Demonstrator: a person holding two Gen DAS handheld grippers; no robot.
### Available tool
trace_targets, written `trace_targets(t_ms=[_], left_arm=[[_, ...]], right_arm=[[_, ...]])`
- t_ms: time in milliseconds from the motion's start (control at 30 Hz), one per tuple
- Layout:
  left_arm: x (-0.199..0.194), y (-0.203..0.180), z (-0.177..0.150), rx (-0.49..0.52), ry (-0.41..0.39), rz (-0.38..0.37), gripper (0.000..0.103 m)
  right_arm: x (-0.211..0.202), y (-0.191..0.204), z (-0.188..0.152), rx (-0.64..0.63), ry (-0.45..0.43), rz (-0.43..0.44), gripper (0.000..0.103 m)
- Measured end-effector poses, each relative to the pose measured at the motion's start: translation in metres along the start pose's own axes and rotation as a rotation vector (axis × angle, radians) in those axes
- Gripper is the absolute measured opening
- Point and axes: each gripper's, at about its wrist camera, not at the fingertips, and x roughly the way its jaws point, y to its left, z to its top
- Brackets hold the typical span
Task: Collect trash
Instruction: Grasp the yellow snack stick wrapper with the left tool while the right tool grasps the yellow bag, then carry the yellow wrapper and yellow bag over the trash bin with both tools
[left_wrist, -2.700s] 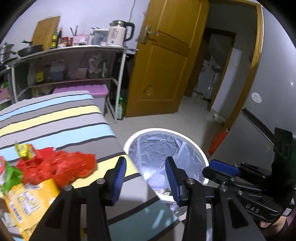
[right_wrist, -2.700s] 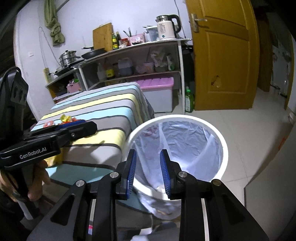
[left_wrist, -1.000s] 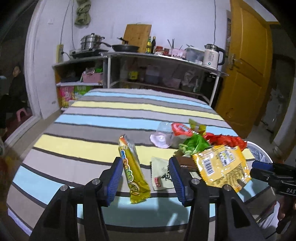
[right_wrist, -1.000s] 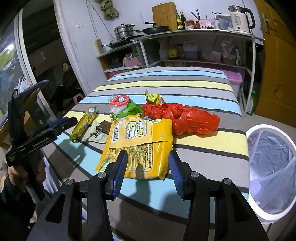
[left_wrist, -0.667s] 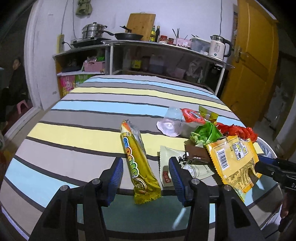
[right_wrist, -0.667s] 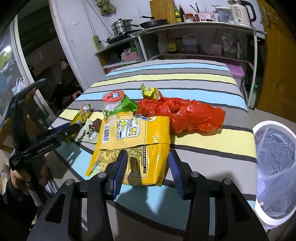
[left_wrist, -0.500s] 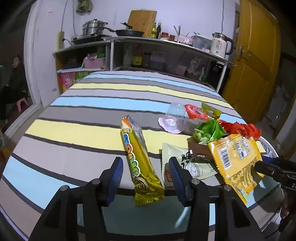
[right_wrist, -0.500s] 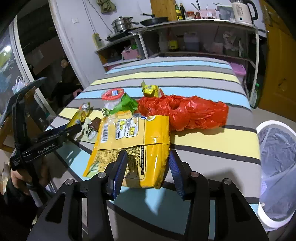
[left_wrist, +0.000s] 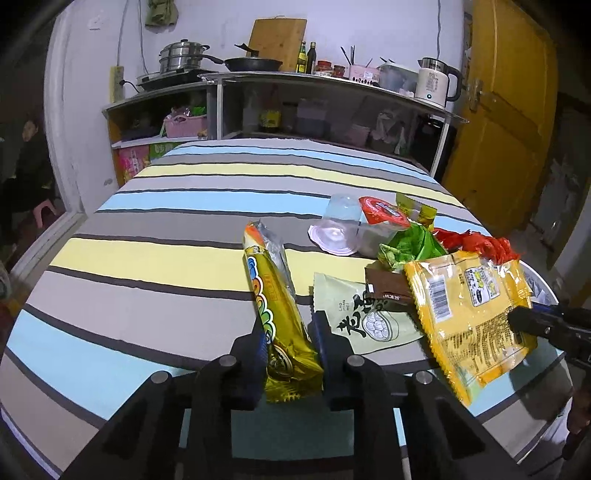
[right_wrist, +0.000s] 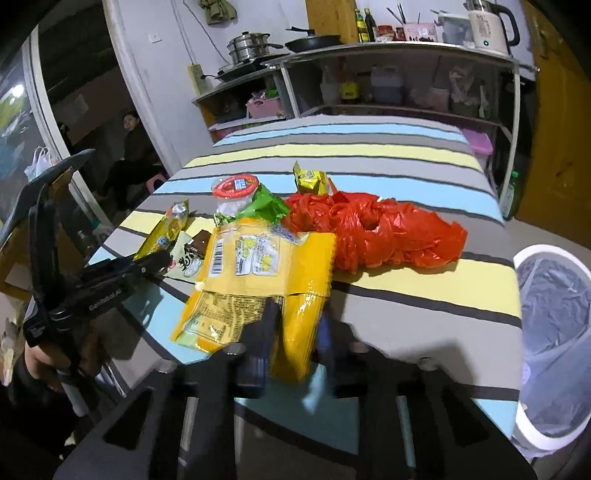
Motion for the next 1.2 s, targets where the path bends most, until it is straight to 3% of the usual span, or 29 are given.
trace_targets(t_ms=[567,1200], left_arm=[[-0.051,-0.018,0.005,0.032,-0.092,-0.043,0.022],[-0.077,-0.101,0.010,0.156,-0.119,-0.221,0.022]], right_arm=[[-0.048,0.011,-0.005,-0.011,-0.118,-0.015,0.009],[-0.104,-0.016,-0.017,0.067,-0.225,-0.095,0.009]])
